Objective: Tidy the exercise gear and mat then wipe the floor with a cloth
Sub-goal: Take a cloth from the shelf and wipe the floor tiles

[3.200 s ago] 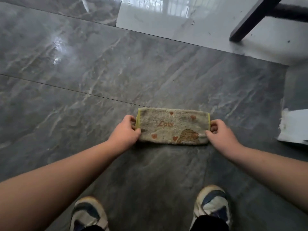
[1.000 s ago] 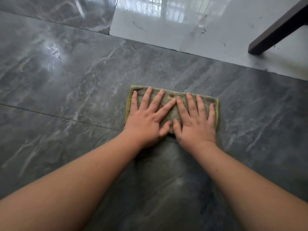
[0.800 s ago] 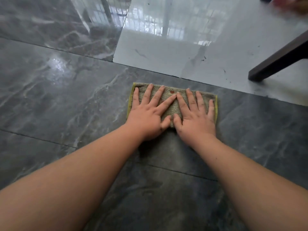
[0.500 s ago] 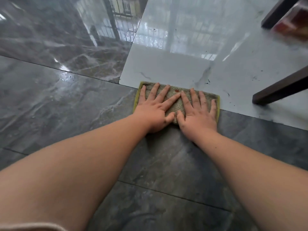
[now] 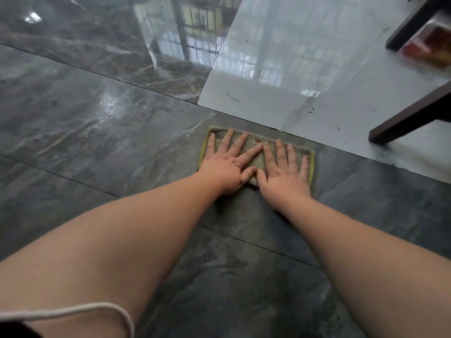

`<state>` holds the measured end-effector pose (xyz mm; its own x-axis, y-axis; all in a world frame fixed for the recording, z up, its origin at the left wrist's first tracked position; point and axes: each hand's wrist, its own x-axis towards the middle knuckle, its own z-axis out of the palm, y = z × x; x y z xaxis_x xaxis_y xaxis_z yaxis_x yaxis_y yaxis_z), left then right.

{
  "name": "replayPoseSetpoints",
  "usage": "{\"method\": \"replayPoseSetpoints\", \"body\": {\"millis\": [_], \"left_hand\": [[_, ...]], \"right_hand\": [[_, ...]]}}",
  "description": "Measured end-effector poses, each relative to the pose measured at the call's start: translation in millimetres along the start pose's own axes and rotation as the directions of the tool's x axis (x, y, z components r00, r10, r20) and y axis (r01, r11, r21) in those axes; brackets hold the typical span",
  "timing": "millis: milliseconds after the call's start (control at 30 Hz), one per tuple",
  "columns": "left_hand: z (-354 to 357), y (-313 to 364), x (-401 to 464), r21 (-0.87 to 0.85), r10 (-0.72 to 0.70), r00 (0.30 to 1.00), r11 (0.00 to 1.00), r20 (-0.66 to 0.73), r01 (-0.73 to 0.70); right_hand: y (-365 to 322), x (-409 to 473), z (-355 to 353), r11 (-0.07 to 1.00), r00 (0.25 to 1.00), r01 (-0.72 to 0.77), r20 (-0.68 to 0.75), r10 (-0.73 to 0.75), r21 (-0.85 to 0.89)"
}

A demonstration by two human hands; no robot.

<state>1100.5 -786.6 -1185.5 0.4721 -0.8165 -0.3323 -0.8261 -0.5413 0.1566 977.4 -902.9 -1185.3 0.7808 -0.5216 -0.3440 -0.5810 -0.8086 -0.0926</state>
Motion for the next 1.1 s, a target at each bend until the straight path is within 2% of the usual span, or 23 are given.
{"method": "replayPoseSetpoints", "body": {"millis": [500,733,933,1100], "left_hand": [[62,-27,-198,-0.101,-0.284,0.959,0.954,-0.005,0.282],[87,-37,-276,-0.107,-0.423,0.906,0.902,-0.017,0.419],[93,-40,-273,-0.115,-0.482,0.875,0.872,-0.042,0.475],[82,-58,-255,-0.132,-0.546,0.838,0.831,-0.003,0.541]], "right_hand": [[-97,-127,48,0.957,0.96,0.277,0.066,-0.272,-0.088],[-131,-163,67,0.874,0.877,0.48,0.067,-0.476,-0.074],[-138,-146,69,0.84,0.849,0.528,0.043,-0.527,-0.121],[-154,-114,54,0.818,0.827,0.561,0.056,-0.559,-0.129]]}}
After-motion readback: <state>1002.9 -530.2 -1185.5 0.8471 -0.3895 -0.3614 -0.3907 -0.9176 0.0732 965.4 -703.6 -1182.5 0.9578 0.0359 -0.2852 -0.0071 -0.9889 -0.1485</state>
